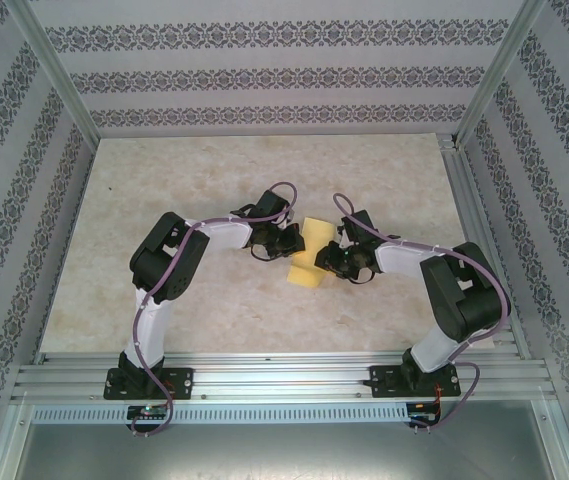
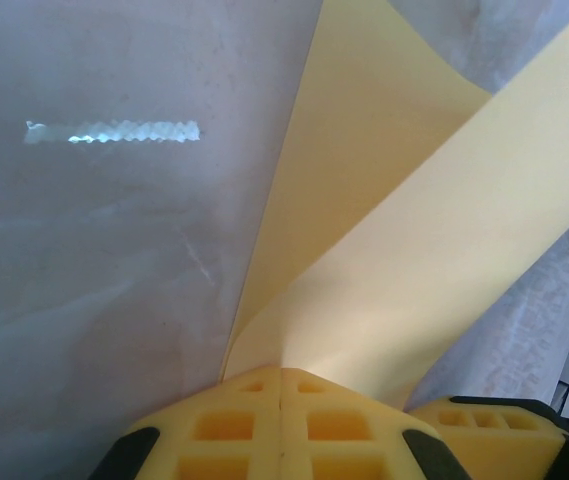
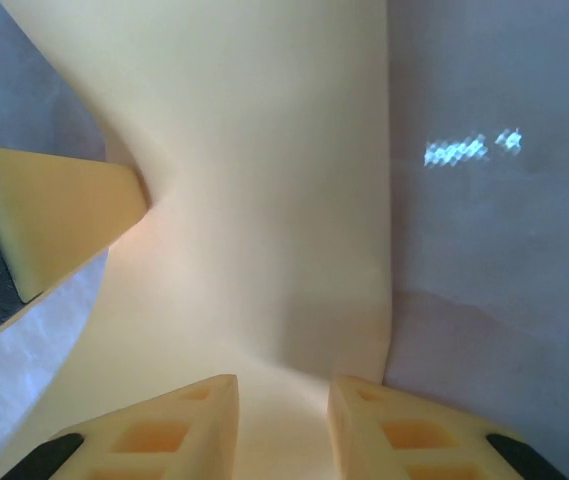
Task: Fold a paper plane with a square sheet of paper (pick it up from the middle)
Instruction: Fold the square sheet of paper in half at the center of the table.
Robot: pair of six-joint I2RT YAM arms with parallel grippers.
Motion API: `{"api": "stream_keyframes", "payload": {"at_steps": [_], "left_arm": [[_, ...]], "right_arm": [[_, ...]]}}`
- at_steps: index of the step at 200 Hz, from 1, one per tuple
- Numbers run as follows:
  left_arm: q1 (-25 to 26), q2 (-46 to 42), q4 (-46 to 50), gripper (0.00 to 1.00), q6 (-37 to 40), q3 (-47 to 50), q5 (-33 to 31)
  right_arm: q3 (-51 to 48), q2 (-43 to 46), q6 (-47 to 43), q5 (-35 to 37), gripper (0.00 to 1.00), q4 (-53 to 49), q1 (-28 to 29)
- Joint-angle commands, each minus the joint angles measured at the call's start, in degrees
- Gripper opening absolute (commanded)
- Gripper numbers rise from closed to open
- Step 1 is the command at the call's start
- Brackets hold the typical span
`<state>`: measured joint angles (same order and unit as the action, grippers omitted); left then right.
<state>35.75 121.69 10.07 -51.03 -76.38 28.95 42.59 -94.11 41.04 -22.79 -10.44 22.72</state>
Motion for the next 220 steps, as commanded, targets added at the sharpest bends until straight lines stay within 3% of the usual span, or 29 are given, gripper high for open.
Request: {"api": "stream_keyframes", "payload": {"at_steps": [1, 60, 111, 157, 220], "left_arm": [[1.0, 2.4, 3.7, 0.04, 1.5, 0.1, -1.0], [1.1, 2.3, 3.9, 0.03, 1.5, -0.1, -1.0], [1.1, 2.4, 4.0, 0.03, 1.6, -0.3, -0.9], [1.2, 2.4, 3.9, 0.03, 1.6, -0.1, -0.9], [1.2, 2.2, 4.1, 0.03, 1.8, 0.0, -0.9]], "right_arm": [[-0.6, -0.5, -0.6, 2.0, 0.31, -1.9, -0.4], [0.3, 7.1, 1.3, -0.5, 0.32, -1.3, 0.8], [-2.8, 2.8, 3.2, -3.0, 0.31, 4.1, 1.4], [-4.1, 0.5, 1.3, 0.8, 0.31, 0.9, 1.6], [-3.2, 8.8, 3.0, -2.4, 0.32, 1.5, 2.4]]}}
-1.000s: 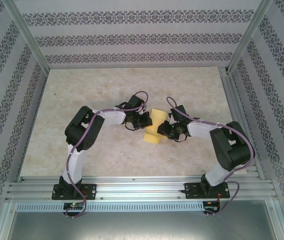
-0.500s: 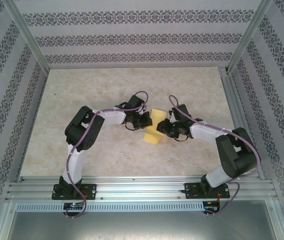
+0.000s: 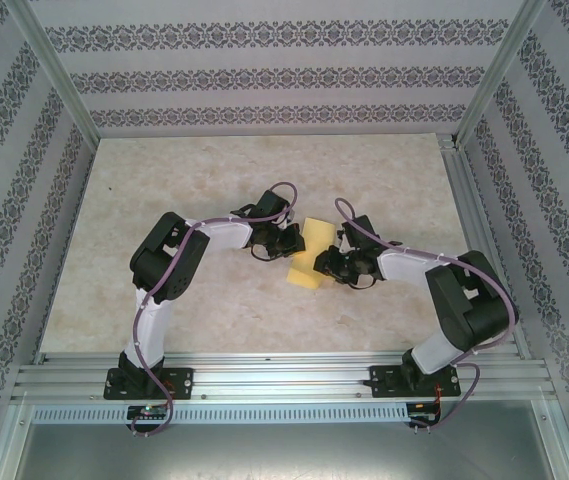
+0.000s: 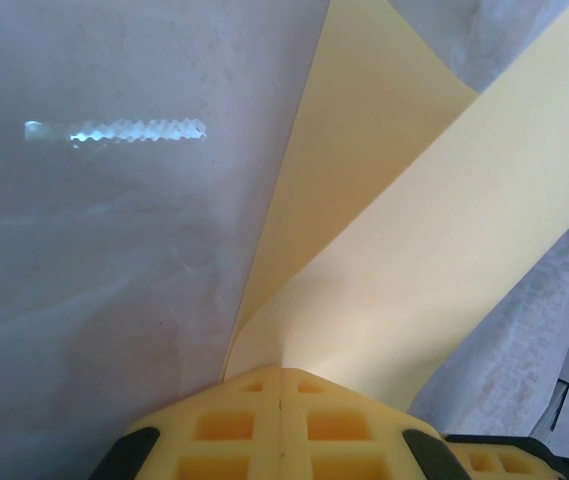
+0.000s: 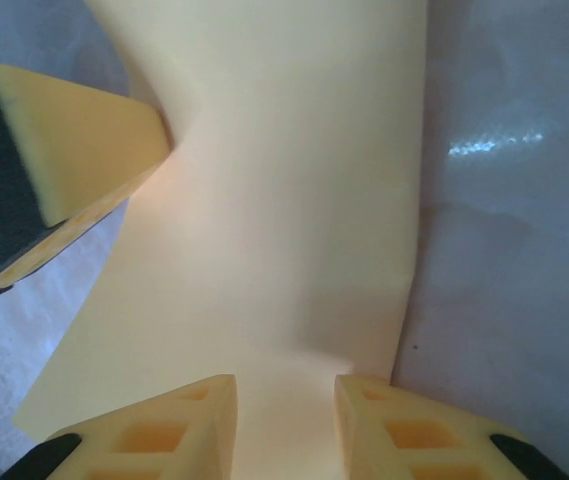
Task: Fold a paper plane with a square sheet of paper (pick it up from the middle)
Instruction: Fold the square sheet of paper in half at the center of the table.
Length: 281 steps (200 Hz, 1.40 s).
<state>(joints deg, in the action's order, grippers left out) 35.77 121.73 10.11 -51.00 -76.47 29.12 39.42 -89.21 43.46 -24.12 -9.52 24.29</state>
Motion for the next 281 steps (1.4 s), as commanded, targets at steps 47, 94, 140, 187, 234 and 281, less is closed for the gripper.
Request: {"api": "stream_keyframes", "payload": {"at_steps": [47, 94, 140, 187, 234, 281], "left_arm": [[1.1, 2.3, 4.1, 0.03, 1.8, -0.1, -1.1], [1.1, 2.3, 4.1, 0.03, 1.8, -0.1, -0.9], [1.1, 2.2, 4.5, 0.03, 2.0, -0.1, -1.1], [1.2, 2.2, 4.7, 0.03, 2.1, -0.4, -1.0], [1.2, 2.5, 4.7, 0.03, 2.0, -0.7, -0.8], [1.3, 2.5, 5.0, 0.03, 2.2, -0.7, -0.8]], "right_arm": [[-2.2, 1.5, 2.7, -2.9, 0.32, 4.8, 1.6], [-3.7, -2.4, 2.2, -0.9, 0.32, 4.5, 2.0], [-1.9, 2.7, 1.6, -0.5, 0.32, 1.2, 2.8], [-3.6, 4.9, 3.6, -2.6, 0.33, 4.1, 4.3], [-7.0, 0.1, 4.8, -1.3, 0.33, 7.2, 4.7], [-6.7, 1.5, 4.6, -1.4, 0.33, 6.3, 4.9]]}}
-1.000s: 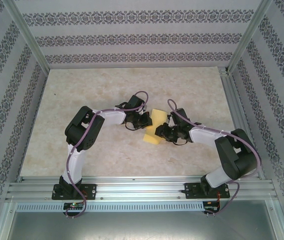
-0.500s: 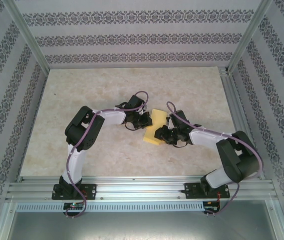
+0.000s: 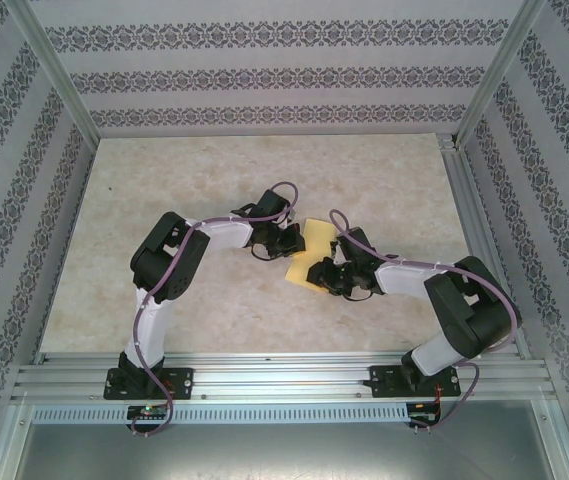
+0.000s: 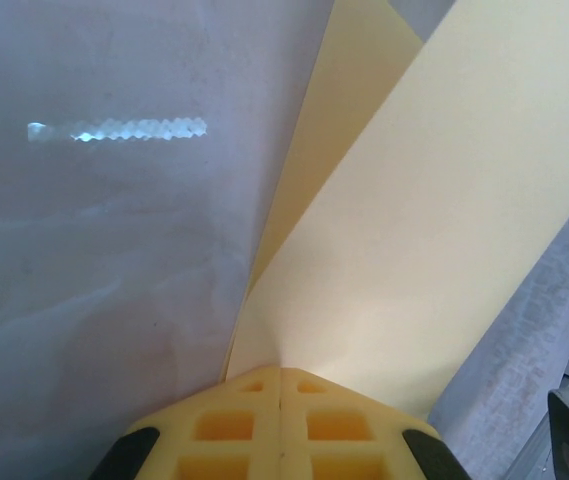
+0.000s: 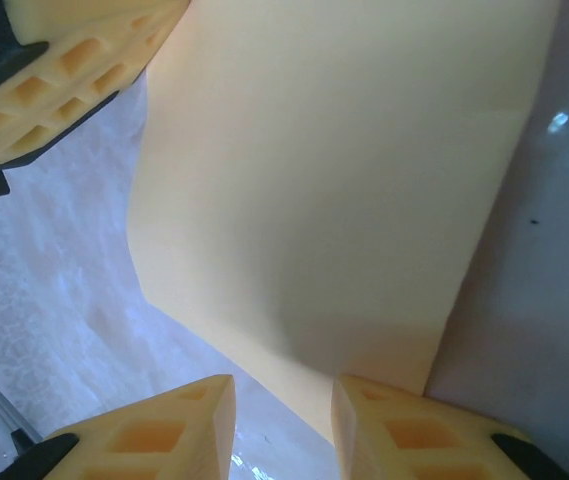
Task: Fold a paper plane with a square sheet of paper (pick it up from the middle)
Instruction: Fold the square sheet of paper in half at the center of the table.
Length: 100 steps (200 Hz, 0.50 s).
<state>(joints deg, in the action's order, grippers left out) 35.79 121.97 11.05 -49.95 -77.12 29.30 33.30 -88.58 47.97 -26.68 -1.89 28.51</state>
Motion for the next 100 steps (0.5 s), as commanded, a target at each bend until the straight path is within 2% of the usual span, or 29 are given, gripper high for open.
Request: {"api": "stream_keyframes", "payload": {"at_steps": [1, 46, 100], "left_arm": [[1.2, 2.2, 4.1, 0.03, 1.2, 0.0, -1.0], [1.2, 2.3, 4.1, 0.03, 1.1, 0.0, -0.9], [1.3, 2.6, 4.3, 0.03, 1.2, -0.5, -0.7]], "right_arm": [[-0.6, 1.1, 0.0, 1.2, 0.33, -1.5, 0.7], [0.1, 7.0, 0.2, 0.2, 0.33, -3.4, 0.8], [-2.0, 1.8, 0.8, -0.4, 0.33, -0.2, 1.4]]}}
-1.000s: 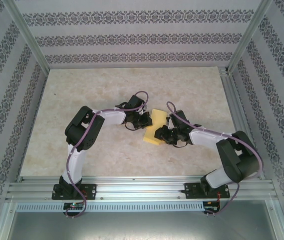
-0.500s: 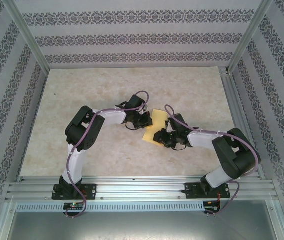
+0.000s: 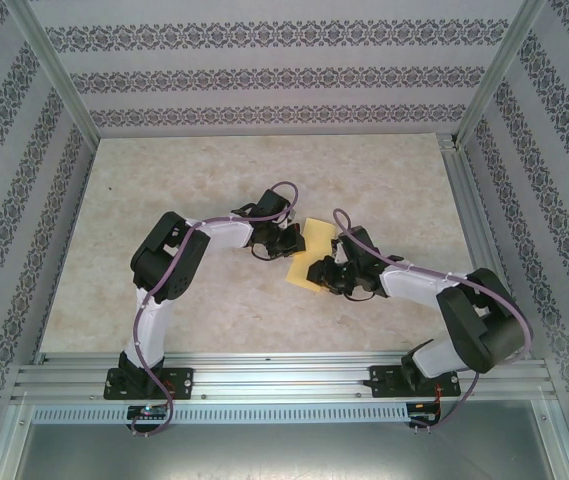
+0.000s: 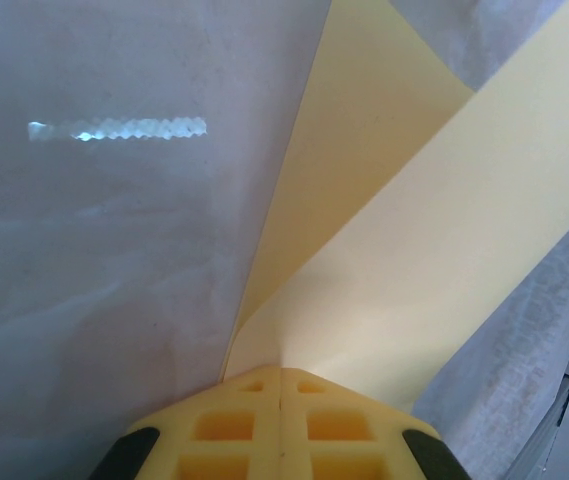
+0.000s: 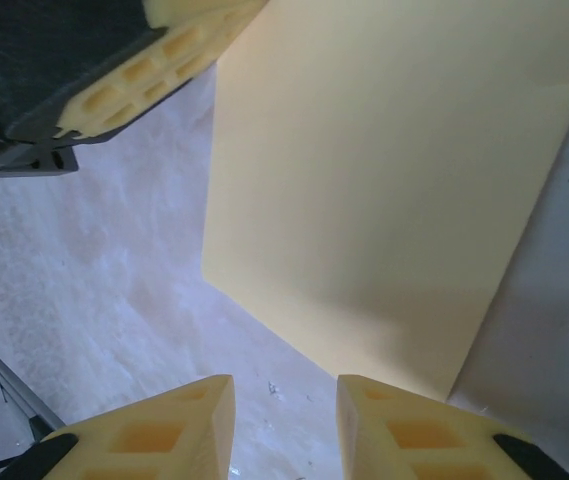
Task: Fold a paper plane with a square sheet of paper (pick it up from the middle)
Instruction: Fold the square sheet of paper in half at the center of the table.
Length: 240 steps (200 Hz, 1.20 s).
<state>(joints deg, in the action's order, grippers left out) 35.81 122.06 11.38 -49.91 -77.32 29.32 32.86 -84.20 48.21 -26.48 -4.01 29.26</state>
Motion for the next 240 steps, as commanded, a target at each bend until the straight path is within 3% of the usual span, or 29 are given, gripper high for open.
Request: {"api": "stream_keyframes", "payload": {"at_steps": [1, 92, 127, 187, 240], "left_arm": [[1.3, 2.5, 3.9, 0.03, 1.2, -0.4, -0.8], [1.4, 2.6, 4.4, 0.03, 1.4, -0.6, -0.8], [1.4, 2.9, 4.4, 0.03, 1.4, -0.6, -0.8], [1.4, 3.0, 4.9, 0.02, 1.8, -0.7, -0.8], [1.4, 3.0, 5.2, 0.02, 2.0, -0.6, -0.9]], "right_arm": [[-1.6, -2.7, 0.6, -0.6, 0.33, 1.9, 0.6], [6.0, 3.1, -4.0, 4.6, 0.33, -9.0, -0.8], [7.6, -0.2, -5.5, 2.7, 0.31, -5.9, -5.3], [5.1, -8.2, -6.5, 1.3, 0.31, -1.0, -8.2], [5.9, -3.8, -5.9, -3.1, 0.32, -0.7, -9.6]]}}
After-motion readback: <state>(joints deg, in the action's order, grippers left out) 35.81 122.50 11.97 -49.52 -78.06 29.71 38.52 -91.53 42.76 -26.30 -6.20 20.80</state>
